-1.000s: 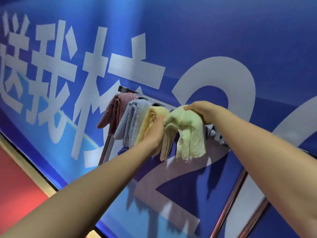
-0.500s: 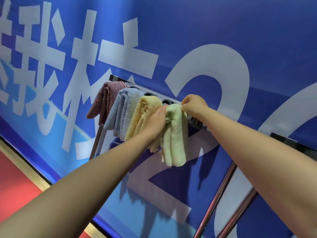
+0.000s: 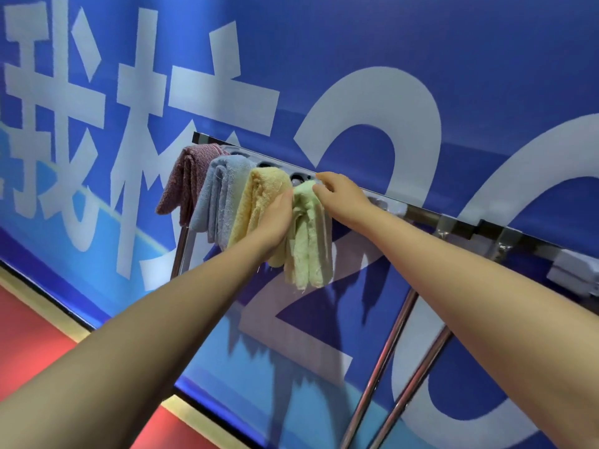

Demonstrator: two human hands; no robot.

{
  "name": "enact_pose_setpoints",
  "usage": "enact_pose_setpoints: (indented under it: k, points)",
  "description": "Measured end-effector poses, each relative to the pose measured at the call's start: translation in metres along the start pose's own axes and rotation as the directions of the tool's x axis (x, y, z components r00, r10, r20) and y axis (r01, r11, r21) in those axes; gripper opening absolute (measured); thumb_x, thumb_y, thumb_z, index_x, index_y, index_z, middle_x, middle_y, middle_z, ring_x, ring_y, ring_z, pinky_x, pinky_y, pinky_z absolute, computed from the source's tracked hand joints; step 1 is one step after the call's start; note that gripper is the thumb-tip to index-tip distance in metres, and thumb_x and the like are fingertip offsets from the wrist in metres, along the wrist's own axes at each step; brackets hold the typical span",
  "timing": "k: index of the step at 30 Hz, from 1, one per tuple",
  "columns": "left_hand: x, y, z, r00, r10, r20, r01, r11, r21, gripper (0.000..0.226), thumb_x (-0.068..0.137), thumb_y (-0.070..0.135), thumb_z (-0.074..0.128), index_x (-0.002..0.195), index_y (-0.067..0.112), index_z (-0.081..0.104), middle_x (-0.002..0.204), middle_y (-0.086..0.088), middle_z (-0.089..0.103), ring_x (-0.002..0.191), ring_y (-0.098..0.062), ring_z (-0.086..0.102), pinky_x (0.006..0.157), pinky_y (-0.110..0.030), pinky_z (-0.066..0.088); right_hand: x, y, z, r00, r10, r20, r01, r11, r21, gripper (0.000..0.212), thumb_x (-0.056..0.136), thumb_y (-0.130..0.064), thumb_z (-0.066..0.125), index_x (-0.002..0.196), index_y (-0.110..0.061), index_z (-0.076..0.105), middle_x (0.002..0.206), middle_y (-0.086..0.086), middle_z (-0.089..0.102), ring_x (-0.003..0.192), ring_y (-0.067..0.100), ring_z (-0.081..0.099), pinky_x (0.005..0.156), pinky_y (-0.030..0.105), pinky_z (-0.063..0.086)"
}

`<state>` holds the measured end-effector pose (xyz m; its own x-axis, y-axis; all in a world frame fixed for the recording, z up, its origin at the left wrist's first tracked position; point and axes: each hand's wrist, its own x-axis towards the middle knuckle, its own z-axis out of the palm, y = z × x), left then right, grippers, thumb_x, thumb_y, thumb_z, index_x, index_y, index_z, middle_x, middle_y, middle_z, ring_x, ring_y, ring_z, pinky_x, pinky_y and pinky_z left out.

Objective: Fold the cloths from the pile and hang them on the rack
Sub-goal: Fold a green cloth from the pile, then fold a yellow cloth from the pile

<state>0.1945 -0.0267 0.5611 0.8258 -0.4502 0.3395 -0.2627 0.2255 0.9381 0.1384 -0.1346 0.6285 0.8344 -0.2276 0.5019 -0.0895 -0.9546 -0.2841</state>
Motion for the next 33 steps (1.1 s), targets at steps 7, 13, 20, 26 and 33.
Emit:
enact_pose_setpoints:
  k: [7, 13, 20, 26, 33]
  points:
    - [-0.057, 0.005, -0.004, 0.984, 0.098, -0.152, -0.058, 0.967, 0.247, 0.045, 0.104, 0.033, 0.029, 0.145, 0.017, 0.039, 0.147, -0.004, 0.044, 0.131, -0.021, 0.042, 0.101, -0.032, 0.032, -0.088, 0.002, 0.002, 0.969, 0.212, -0.127, -0.136, 0.888, 0.438, 0.028, 0.096, -0.023, 0.048, 0.12, -0.015, 0.061, 0.109, -0.005, 0.062, 0.101, 0.011, 0.057, 0.087, 0.026, 0.045]
    - [-0.11, -0.016, 0.014, 0.996, 0.081, -0.022, -0.076, 0.981, 0.176, 0.044, 0.1, 0.039, 0.038, 0.139, 0.021, 0.045, 0.135, -0.004, 0.054, 0.114, -0.018, 0.056, 0.103, -0.04, 0.043, -0.185, 0.016, 0.009, 0.935, 0.342, -0.089, -0.206, 0.733, 0.649, 0.012, 0.096, -0.022, 0.051, 0.1, -0.022, 0.062, 0.089, -0.003, 0.064, 0.078, 0.011, 0.06, 0.071, 0.022, 0.048]
    - [-0.201, -0.071, 0.067, 0.963, -0.253, 0.098, 0.25, 0.968, 0.037, 0.022, 0.097, 0.016, 0.037, 0.103, 0.013, 0.058, 0.082, -0.002, 0.06, 0.064, -0.015, 0.055, 0.06, -0.024, 0.044, -0.333, 0.069, 0.073, 0.862, 0.489, 0.133, -0.469, 0.67, 0.575, 0.016, 0.093, -0.015, 0.054, 0.08, -0.014, 0.064, 0.066, -0.001, 0.059, 0.052, 0.002, 0.053, 0.05, 0.017, 0.04]
    - [-0.271, -0.161, 0.106, 0.815, -0.534, 0.228, 0.513, 0.846, 0.147, 0.032, 0.1, 0.012, 0.03, 0.079, 0.014, 0.054, 0.071, -0.004, 0.055, 0.058, -0.016, 0.049, 0.059, -0.024, 0.038, -0.458, 0.115, 0.139, 0.633, 0.722, 0.278, -0.732, 0.441, 0.52, 0.031, 0.092, -0.005, 0.049, 0.064, -0.014, 0.059, 0.053, -0.002, 0.053, 0.037, 0.0, 0.043, 0.046, 0.017, 0.037]
    - [-0.335, -0.291, 0.117, 0.616, -0.753, 0.232, 0.707, 0.658, 0.258, 0.033, 0.096, 0.009, 0.033, 0.073, 0.013, 0.056, 0.061, -0.003, 0.057, 0.046, -0.013, 0.047, 0.049, -0.022, 0.034, -0.549, 0.144, 0.221, 0.326, 0.836, 0.441, -0.898, 0.129, 0.42, 0.027, 0.091, -0.006, 0.048, 0.067, -0.013, 0.059, 0.058, 0.002, 0.053, 0.038, 0.004, 0.044, 0.039, 0.018, 0.032]
